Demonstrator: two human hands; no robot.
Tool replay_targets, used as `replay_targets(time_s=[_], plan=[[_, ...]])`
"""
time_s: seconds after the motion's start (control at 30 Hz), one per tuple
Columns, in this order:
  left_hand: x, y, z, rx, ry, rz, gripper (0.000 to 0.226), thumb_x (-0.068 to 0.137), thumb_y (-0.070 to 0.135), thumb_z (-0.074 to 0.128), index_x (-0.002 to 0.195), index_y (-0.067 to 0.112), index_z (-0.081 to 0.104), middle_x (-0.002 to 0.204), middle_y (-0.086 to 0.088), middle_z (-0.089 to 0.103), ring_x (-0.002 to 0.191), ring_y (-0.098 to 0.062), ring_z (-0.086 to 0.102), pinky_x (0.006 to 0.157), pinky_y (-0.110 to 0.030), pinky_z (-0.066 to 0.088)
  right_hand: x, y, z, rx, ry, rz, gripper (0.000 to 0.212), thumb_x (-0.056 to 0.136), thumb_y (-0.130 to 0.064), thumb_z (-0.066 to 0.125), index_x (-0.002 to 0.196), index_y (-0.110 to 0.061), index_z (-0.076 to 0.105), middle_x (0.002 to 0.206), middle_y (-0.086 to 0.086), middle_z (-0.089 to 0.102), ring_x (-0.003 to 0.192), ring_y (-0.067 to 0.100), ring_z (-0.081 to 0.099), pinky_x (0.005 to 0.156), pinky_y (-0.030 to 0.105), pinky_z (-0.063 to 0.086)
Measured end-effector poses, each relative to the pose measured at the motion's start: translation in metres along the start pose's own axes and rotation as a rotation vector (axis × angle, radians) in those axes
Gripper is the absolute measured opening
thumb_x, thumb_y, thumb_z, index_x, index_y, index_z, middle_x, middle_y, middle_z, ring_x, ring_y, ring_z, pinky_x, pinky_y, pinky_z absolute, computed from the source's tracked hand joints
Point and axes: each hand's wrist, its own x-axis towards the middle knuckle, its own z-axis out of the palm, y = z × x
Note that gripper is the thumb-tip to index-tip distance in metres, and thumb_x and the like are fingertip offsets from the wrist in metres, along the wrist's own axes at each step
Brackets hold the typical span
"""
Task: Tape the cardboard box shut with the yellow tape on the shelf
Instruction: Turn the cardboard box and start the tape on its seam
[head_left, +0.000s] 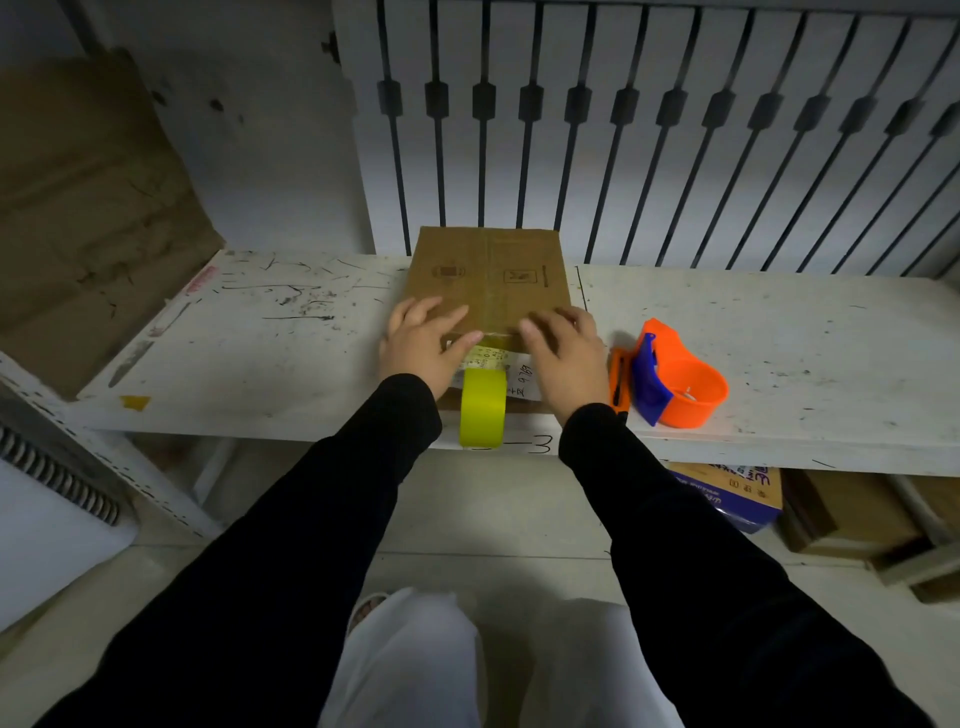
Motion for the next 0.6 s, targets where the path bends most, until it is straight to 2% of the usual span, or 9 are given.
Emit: replay_targets(time_s=[0.1,0.23,0.33,0.4,0.6], plan=[[-0.004,0.006,0.004,0.039,0.076,-0.067,0.052,0.090,0.049,0.045,0.138,0.028,0.042,0.155,0.000,0.029,0.147,-0.022,0.006,0.118,-0.050,0.000,0.001,0.015,-0.002,-0.115,0.144,0.110,0.046,0.095,-0.044,0.036,0.132,-0.019,0.047,0.137,0.014,0.045,0.122,0.034,0.047,0.103,0.046,0.040],[-0.007,0.019,0.007,-0.023,0.168,-0.077,0.047,0.091,0.043,0.046,0.134,0.025,0.047,0.153,0.002,0.033,0.147,-0.019,0.008,0.118,-0.049,-0.006,0.000,0.029,-0.002,-0.208,0.230,0.262,0.041,0.098,-0.031,0.030,0.128,-0.010,0.048,0.130,0.018,0.052,0.116,0.038,0.050,0.097,0.048,0.042],[-0.006,0.036,0.008,-0.023,0.174,-0.023,0.041,0.090,0.042,0.046,0.127,0.027,0.054,0.147,0.006,0.042,0.145,-0.018,0.014,0.117,-0.049,-0.007,0.000,0.046,-0.005,-0.272,0.147,0.401,0.036,0.093,-0.017,0.038,0.126,-0.005,0.045,0.130,0.021,0.048,0.118,0.041,0.047,0.098,0.049,0.040],[-0.006,0.051,0.010,-0.013,0.144,0.010,0.039,0.090,0.042,0.046,0.125,0.028,0.056,0.144,0.008,0.046,0.145,-0.018,0.016,0.117,-0.050,-0.008,-0.001,0.057,-0.004,-0.318,0.042,0.468,0.037,0.093,-0.018,0.040,0.127,-0.004,0.042,0.132,0.022,0.044,0.121,0.041,0.044,0.100,0.048,0.037],[-0.011,0.081,0.027,0.171,-0.018,0.074,0.044,0.090,0.042,0.042,0.133,0.032,0.047,0.147,0.007,0.043,0.144,-0.020,0.020,0.115,-0.054,-0.010,-0.001,0.075,0.005,-0.360,-0.031,0.517,0.036,0.094,-0.012,0.035,0.128,-0.001,0.037,0.134,0.026,0.043,0.123,0.042,0.043,0.103,0.045,0.037]])
